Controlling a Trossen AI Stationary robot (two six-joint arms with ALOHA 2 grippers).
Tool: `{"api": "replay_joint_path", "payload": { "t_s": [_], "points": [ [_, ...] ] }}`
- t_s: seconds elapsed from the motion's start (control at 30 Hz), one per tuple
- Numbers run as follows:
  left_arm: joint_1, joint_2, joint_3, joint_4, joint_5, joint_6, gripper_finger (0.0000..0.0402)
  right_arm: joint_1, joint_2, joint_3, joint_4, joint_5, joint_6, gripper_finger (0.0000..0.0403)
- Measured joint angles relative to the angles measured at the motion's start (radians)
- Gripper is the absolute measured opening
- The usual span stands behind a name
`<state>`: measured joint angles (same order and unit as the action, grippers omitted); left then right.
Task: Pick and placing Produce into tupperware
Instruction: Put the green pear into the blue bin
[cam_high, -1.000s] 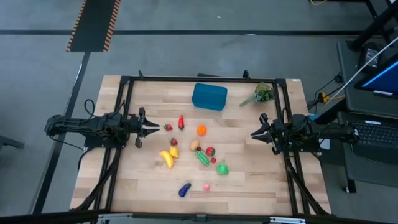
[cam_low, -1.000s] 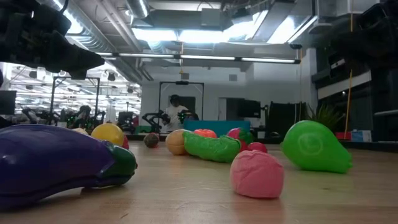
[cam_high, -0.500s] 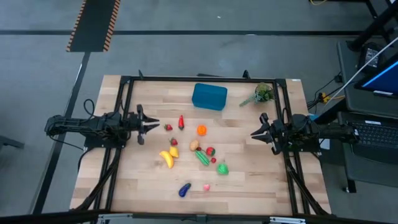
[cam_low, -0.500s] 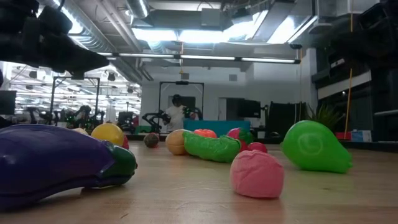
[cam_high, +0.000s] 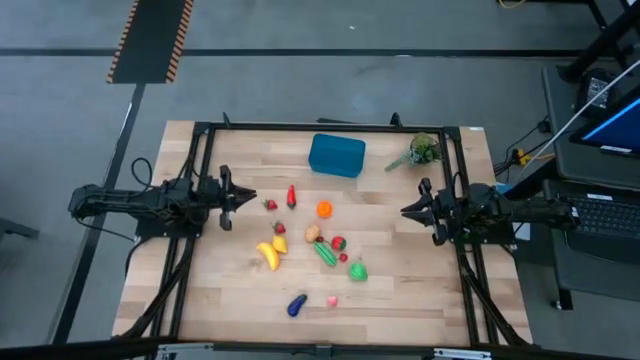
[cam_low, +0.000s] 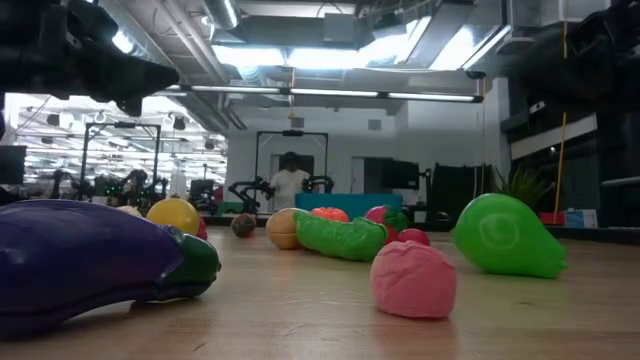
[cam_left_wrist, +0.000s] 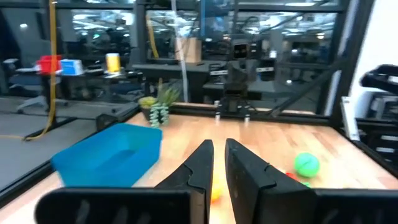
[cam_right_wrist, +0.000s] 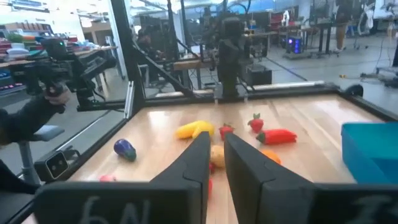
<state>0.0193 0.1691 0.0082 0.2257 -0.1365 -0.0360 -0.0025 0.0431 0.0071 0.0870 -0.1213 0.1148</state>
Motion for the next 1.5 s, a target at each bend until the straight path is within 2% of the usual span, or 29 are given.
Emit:
{"api": "replay_joint_path", "payload": {
  "t_s": [0.2,0.47,0.57,0.73,0.87,1.03,1.23,1.37,1.5],
  "points": [
    [0.0,0.13,0.068,0.024,0.025,0.029,0.0004,0.0,0.108,0.087,0.001,-0.014,-0.074,0.001],
    [0.0,0.342,0.226,0.002,0.053,0.158,0.0001,0.0,0.397,0.288,-0.088,-0.024,-0.116,0.0006],
    [0.0,0.385,0.288,-0.059,0.053,0.183,0.0001,0.0,0.478,0.391,-0.209,-0.03,-0.129,0.0004],
    [0.0,0.414,0.411,-0.276,0.053,0.184,0.0001,0.0,0.567,0.578,-0.446,0.013,-0.118,0.0006],
    [0.0,0.43,0.475,-0.346,0.06,0.137,0.0001,0.002,0.635,0.676,-0.53,0.034,-0.068,0.0006],
    [-0.02,0.482,0.48,-0.369,0.078,0.132,0.0001,0.04,0.729,0.7,-0.539,0.044,-0.043,0.0004],
    [-0.078,0.57,0.48,-0.334,0.07,0.124,0.0,0.109,0.84,0.7,-0.531,0.143,0.04,0.0004],
    [-0.118,0.613,0.48,-0.323,0.029,0.125,0.0,0.158,0.891,0.7,-0.504,0.2,0.102,0.0003],
    [-0.151,0.617,0.48,-0.34,0.014,0.119,0.0,0.21,0.932,0.746,-0.593,0.253,0.218,0.0002]
  ]
}}
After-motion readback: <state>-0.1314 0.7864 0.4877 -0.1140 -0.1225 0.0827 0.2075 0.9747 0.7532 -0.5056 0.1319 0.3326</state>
